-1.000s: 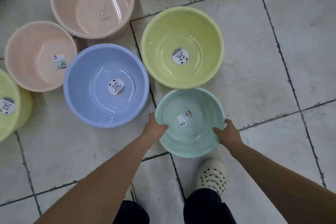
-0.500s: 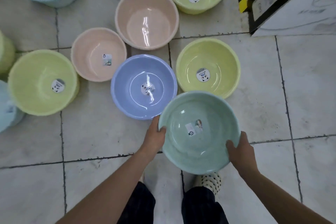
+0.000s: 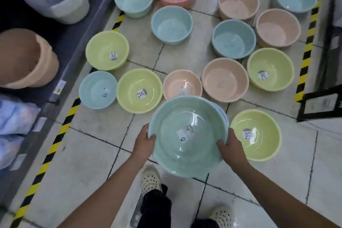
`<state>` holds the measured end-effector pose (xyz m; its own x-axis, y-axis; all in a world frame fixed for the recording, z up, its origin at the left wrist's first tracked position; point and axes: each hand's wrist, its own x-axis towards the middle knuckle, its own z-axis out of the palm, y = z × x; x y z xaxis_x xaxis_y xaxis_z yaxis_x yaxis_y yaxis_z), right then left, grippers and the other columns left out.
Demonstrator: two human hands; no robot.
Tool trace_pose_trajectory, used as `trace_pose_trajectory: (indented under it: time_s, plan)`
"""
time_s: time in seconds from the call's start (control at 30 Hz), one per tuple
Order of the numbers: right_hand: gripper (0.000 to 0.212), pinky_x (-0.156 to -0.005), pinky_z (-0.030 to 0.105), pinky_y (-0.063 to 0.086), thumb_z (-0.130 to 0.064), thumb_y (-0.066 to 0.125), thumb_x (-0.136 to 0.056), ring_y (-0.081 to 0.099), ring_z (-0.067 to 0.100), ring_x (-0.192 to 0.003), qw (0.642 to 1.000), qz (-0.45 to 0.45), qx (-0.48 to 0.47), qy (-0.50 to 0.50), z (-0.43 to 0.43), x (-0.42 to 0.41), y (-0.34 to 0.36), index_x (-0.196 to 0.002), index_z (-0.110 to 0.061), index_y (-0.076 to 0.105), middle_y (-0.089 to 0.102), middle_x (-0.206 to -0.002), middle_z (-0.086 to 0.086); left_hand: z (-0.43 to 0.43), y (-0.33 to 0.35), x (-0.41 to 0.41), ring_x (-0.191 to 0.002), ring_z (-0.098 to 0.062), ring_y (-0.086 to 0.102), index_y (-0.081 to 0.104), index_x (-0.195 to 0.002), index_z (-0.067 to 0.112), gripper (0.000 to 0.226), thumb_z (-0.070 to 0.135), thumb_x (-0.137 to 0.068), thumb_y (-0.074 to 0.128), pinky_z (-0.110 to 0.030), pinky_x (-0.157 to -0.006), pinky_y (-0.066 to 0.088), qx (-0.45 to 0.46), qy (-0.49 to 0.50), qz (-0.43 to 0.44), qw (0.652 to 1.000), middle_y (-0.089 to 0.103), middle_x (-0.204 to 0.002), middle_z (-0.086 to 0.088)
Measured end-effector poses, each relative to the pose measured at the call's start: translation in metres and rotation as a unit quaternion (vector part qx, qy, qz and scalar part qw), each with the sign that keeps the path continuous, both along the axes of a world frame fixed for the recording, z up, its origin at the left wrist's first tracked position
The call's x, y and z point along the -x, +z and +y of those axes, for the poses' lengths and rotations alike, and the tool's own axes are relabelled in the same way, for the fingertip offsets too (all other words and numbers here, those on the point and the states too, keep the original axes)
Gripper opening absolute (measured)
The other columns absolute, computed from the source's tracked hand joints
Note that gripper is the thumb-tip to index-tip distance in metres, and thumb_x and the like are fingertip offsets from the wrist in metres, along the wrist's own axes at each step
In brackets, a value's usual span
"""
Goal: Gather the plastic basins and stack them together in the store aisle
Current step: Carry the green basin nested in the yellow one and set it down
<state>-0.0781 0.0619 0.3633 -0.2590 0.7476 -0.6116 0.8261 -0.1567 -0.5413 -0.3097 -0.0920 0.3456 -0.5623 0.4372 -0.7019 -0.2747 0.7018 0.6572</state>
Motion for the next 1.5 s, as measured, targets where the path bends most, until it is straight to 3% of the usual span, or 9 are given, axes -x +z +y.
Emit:
trace_pose_trajectory:
  time_s: [0.13,0.27,0.4,0.57,0.67,0.73,0.9,1.13,1.5]
  plan:
    - [0.037,-0.069,0.033,0.044,-0.008,0.051,-0.091,0.055,0.027,-0.087,0.999,-0.007,0.014,0.032,-0.001,0.066,0.02,-0.128,-0.01,0.045,0.058,-0.098,0.004,-0.017,0.024,0.061,-0.101,-0.023,0.067,0.054,-0.123,0.035,0.037,0.012,-0.095,0.051,-0.045,-0.087,0.057,0.012,0.009,0.005,1.0,0.067,-0.111,-0.001]
    - [0.036,-0.067,0.029,0.034,-0.004,0.049,-0.093,0.051,0.023,-0.087,1.0,-0.013,0.011,0.016,0.003,0.109,0.027,-0.129,-0.007,0.046,0.055,-0.098,0.002,-0.009,0.028,0.104,-0.099,-0.021,0.066,0.053,-0.131,0.026,0.039,0.007,-0.096,0.051,-0.034,-0.079,0.055,0.013,-0.005,-0.004,1.0,0.067,-0.109,-0.003]
    - [0.034,-0.07,0.033,0.038,-0.009,0.051,-0.091,0.053,0.029,-0.083,0.998,-0.06,-0.013,0.019,0.019,0.126,0.02,-0.125,-0.003,0.047,0.057,-0.092,0.007,0.014,0.021,0.13,-0.105,-0.024,0.065,0.055,-0.133,0.02,0.043,0.006,-0.093,0.056,-0.039,-0.09,0.055,0.024,-0.074,0.015,0.997,0.067,-0.114,-0.005]
    - [0.041,-0.066,0.031,0.033,-0.014,0.056,-0.092,0.047,0.025,-0.076,0.994,-0.099,-0.022,0.049,0.061,0.133,0.009,-0.131,-0.002,0.046,0.054,-0.087,0.006,0.061,0.008,0.146,-0.097,-0.022,0.063,0.054,-0.134,0.017,0.044,0.007,-0.091,0.059,-0.028,-0.079,0.048,0.034,-0.133,0.05,0.989,0.066,-0.107,-0.003]
    - [0.043,-0.068,0.03,0.034,-0.016,0.059,-0.091,0.059,0.035,-0.088,0.992,-0.115,-0.02,0.057,0.091,0.138,-0.006,-0.13,-0.004,0.049,0.065,-0.1,0.014,0.094,-0.008,0.155,-0.096,-0.024,0.064,0.057,-0.13,0.017,0.042,0.007,-0.09,0.06,-0.028,-0.078,0.047,0.044,-0.148,0.057,0.986,0.068,-0.105,-0.004]
    - [0.045,-0.072,0.033,0.039,-0.02,0.06,-0.088,0.062,0.037,-0.101,0.991,-0.127,-0.022,0.044,0.116,0.143,-0.027,-0.131,-0.008,0.05,0.067,-0.11,0.017,0.122,-0.027,0.162,-0.096,-0.027,0.065,0.061,-0.125,0.017,0.037,0.007,-0.089,0.061,-0.029,-0.076,0.05,0.043,-0.154,0.068,0.985,0.068,-0.102,-0.006]
    - [0.037,-0.074,0.037,0.041,-0.022,0.061,-0.086,0.061,0.039,-0.102,0.987,-0.162,-0.01,0.016,0.164,0.155,-0.093,-0.117,-0.002,0.053,0.066,-0.109,0.022,0.186,-0.087,0.163,-0.082,-0.022,0.056,0.063,-0.122,0.011,0.036,0.002,-0.087,0.056,-0.022,-0.062,0.04,0.068,-0.131,0.095,0.984,0.06,-0.088,0.001]
    - [0.039,-0.071,0.035,0.038,-0.028,0.062,-0.085,0.06,0.037,-0.1,0.981,-0.192,-0.01,0.02,0.204,0.16,-0.211,-0.115,-0.003,0.054,0.066,-0.107,0.021,0.237,-0.207,0.179,-0.096,-0.033,0.064,0.06,-0.126,0.012,0.04,0.007,-0.087,0.058,-0.032,-0.078,0.05,0.065,-0.181,0.135,0.972,0.069,-0.107,-0.01]
    - [0.043,-0.073,0.03,0.035,-0.031,0.06,-0.083,0.06,0.038,-0.102,0.989,-0.15,-0.014,-0.006,0.202,0.164,-0.342,-0.118,-0.005,0.058,0.068,-0.11,0.018,0.256,-0.345,0.206,-0.095,-0.03,0.061,0.059,-0.124,0.009,0.036,0.01,-0.088,0.056,-0.03,-0.078,0.042,0.003,-0.319,0.225,0.921,0.069,-0.107,-0.011]
